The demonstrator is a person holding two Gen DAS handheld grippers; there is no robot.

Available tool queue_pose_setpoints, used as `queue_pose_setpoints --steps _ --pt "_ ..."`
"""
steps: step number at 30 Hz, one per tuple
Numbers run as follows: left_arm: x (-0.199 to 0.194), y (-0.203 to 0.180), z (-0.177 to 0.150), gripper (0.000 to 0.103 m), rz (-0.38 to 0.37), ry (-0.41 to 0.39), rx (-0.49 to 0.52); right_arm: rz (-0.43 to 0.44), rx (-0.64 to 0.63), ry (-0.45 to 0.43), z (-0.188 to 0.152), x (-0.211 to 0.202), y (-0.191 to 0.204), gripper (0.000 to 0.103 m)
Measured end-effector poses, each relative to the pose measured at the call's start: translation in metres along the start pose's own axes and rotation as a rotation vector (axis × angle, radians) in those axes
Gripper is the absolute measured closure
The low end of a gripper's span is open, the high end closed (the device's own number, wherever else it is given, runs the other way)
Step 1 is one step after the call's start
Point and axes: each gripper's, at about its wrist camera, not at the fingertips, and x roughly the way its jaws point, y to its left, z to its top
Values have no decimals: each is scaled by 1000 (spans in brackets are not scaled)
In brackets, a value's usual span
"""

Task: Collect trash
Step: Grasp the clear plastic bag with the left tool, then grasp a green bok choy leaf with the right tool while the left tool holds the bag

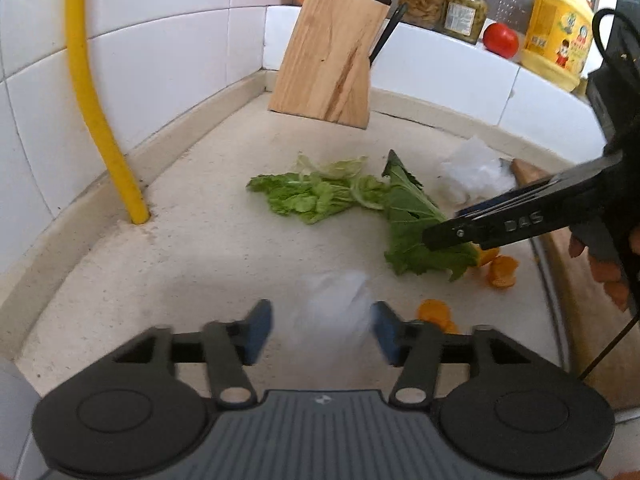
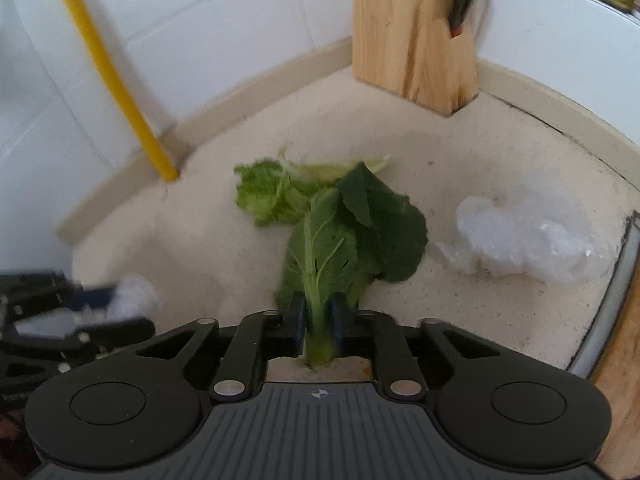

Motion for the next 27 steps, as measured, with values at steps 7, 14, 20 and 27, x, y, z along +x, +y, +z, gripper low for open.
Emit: queue_pose_setpoints --steps 7,14,20,27 --pt "8 -2 -4 30 29 11 64 -17 -8 -22 7 0 -2 24" --pt "16 -9 -10 30 25 19 81 -5 -31 14 10 20 11 24" --pt "23 -8 -6 55 -10 32 29 -7 18 43 11 33 4 34" --pt "26 -8 -5 61 17 25 -4 8 34 38 10 33 7 29"
